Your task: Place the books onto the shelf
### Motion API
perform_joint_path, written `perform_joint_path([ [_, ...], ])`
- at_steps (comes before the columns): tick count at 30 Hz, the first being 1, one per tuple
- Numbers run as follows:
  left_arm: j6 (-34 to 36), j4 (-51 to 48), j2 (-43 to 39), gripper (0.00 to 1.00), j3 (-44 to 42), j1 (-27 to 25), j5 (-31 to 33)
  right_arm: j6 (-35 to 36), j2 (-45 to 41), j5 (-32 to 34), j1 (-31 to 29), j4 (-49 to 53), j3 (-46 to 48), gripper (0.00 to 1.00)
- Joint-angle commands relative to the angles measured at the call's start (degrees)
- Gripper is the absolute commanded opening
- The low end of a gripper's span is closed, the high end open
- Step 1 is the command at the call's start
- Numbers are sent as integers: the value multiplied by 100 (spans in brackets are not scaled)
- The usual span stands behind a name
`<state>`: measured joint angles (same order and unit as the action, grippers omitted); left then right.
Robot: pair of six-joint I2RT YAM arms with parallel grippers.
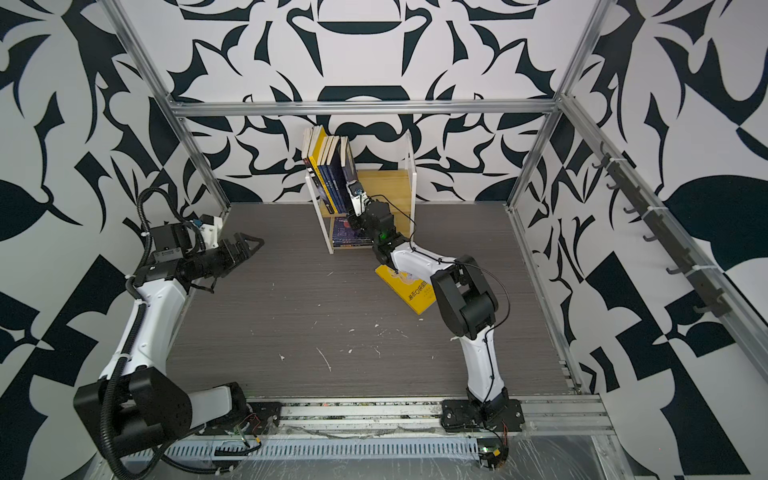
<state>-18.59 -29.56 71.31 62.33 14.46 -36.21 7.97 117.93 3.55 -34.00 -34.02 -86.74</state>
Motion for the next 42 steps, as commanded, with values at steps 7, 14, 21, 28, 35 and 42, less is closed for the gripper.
perform_joint_path([
  [7,40,56,-143,100,-133,22,-53,252,-754,-791,-125,347,313,41],
  [14,40,71,-149,100,-150,30,-53,677,-868,-1024,-125,813,121,42],
  [21,40,82,-174,100,-166,44,-51,949,-731,-1267,-120,1160,-278,43],
  [28,57,74,-175,100,-173,48,-46,634,-1253,-1367,-82,1213,313,43],
  [35,57,82,-115,100,-165,48,-36,131,-2242,-1137,16,1402,1417,39],
  [42,118,95,-108,100,-211,75,-22,-579,-3304,-639,69,1458,2529,41],
])
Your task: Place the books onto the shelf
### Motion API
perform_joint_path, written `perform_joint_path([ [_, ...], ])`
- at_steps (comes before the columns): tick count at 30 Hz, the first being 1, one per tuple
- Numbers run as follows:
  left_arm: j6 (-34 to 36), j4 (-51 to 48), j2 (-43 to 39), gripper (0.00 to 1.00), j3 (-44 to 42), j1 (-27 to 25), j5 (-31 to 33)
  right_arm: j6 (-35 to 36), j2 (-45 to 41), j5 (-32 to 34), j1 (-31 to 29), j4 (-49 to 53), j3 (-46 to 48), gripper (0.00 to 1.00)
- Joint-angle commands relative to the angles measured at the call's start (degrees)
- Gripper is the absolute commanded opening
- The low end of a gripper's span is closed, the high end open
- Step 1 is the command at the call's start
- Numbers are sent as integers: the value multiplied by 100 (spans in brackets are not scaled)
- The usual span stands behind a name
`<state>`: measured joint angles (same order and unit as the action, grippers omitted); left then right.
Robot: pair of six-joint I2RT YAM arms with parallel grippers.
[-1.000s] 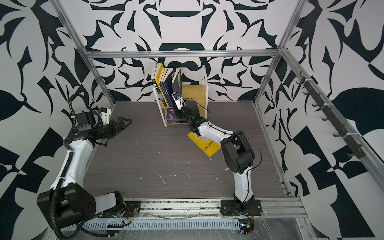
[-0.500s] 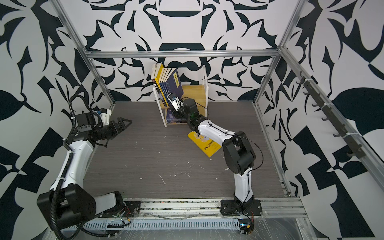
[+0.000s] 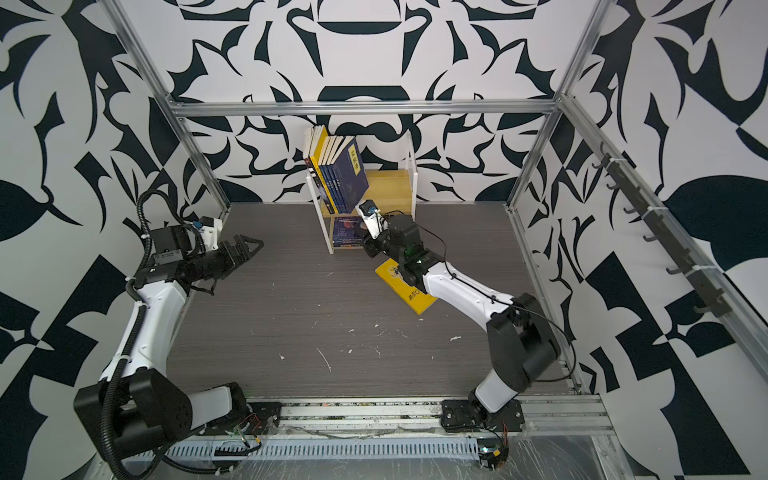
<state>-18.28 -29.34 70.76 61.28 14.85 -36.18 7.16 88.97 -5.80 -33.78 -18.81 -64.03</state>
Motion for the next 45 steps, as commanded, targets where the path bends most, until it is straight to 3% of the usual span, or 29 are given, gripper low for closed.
perform_joint_path([
  [1,105,77,-54,100,-121,35,-30,-669,-556,337,72,16,404,42],
  [6,110,119,-27,100,-140,35,-108,-1276,-1204,553,216,614,911,46],
  [14,112,140,23,100,-145,38,-141,-1658,-2127,907,549,1565,1579,51],
  [15,114,139,34,100,-141,35,-143,-1794,-2183,914,692,1613,1699,54],
  [17,121,134,43,100,-134,35,-169,-2114,-2187,857,1006,1685,1866,69],
  [20,152,134,43,100,-151,35,-209,-2362,-2046,579,1387,1705,2004,78],
  [27,355,140,16,100,-213,35,-240,-2646,-1020,448,1965,1267,2001,79],
  [35,496,139,17,100,-238,35,-262,-2815,599,-723,2556,613,1279,76],
  [45,760,126,21,100,-300,-76,-276,-2914,1903,-2267,2609,594,483,65],
])
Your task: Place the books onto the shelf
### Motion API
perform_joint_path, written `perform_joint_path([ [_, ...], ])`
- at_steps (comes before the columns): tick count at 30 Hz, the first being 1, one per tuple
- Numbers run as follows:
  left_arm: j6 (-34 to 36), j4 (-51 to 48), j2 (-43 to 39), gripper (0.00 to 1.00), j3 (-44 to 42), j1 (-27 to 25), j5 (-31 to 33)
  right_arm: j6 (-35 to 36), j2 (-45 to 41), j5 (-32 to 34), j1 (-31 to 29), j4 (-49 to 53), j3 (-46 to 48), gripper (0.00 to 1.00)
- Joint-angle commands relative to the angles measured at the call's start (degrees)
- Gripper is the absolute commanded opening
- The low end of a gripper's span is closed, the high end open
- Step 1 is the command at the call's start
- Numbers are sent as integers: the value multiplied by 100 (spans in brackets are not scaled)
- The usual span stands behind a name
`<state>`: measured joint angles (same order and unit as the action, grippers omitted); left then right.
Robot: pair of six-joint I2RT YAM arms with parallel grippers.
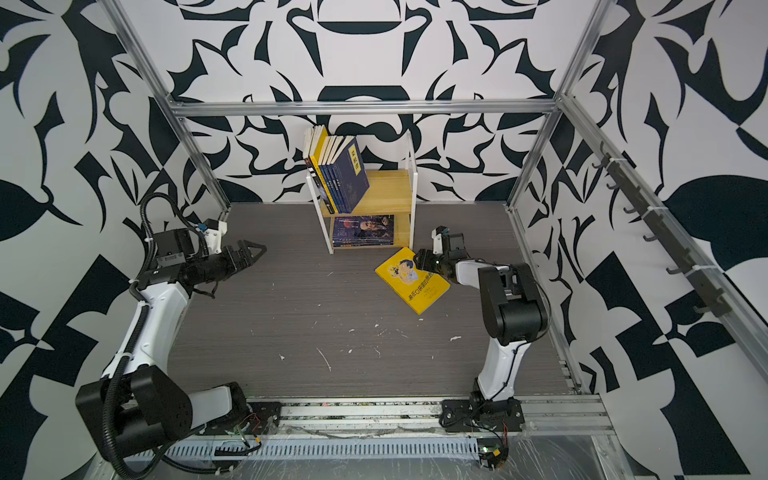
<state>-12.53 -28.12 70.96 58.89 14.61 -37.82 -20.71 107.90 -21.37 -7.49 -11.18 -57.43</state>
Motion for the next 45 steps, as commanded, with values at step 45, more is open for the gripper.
perform_joint_path([
  [45,442,-607,3541,95,1438,-3683,1221,-3426,-4377,1848,-2463,1136,3660,61],
])
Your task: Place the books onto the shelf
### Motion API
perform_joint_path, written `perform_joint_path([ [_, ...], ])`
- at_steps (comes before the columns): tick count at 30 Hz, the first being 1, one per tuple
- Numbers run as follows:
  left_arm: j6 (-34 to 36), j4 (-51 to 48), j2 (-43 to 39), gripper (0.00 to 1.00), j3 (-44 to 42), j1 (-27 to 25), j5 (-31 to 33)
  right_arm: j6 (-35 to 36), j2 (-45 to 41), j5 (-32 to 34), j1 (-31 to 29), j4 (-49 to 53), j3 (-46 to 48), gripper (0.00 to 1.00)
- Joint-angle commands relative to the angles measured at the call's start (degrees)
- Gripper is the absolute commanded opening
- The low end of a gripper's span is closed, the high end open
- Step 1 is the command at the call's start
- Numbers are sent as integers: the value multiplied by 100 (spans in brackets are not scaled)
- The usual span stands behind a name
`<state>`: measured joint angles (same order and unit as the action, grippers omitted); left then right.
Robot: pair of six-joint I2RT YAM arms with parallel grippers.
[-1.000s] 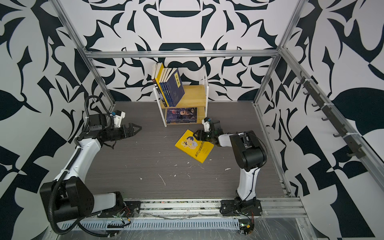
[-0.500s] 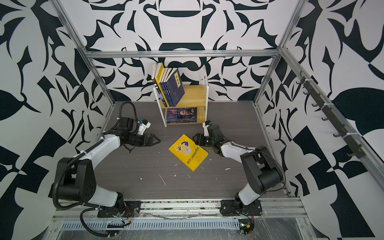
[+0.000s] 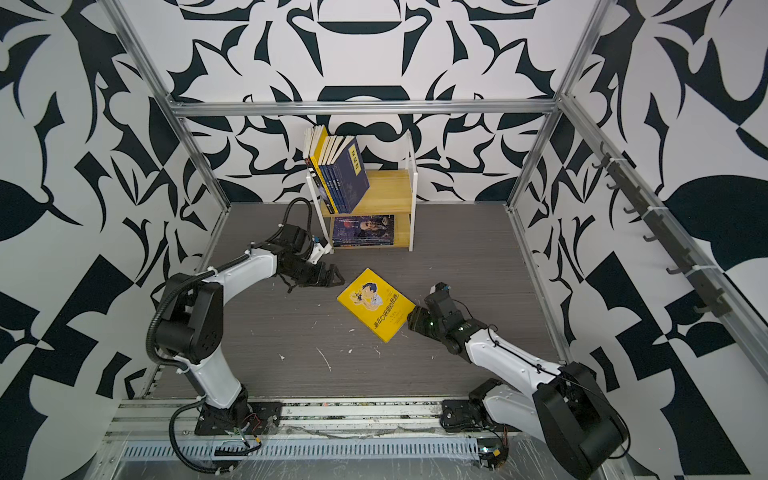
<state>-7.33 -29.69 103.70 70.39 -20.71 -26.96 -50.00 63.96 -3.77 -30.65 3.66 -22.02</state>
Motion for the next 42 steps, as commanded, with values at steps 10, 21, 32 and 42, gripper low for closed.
perform_joint_path([
  [10,160,-1166,1448,80,1390,-538,-128,-990,649,179,-612,-1384,243,58],
  [21,-33,-1416,1673,61,1666,-772,-862,-552,2010,254,-534,-1879,-508,52],
  [32,-1060,-627,767,45,654,-786,-1358,84,2622,-471,-320,-2069,-900,49],
  [42,-1646,-71,149,29,91,-666,-1741,283,2954,-930,-517,-2152,-1193,48],
])
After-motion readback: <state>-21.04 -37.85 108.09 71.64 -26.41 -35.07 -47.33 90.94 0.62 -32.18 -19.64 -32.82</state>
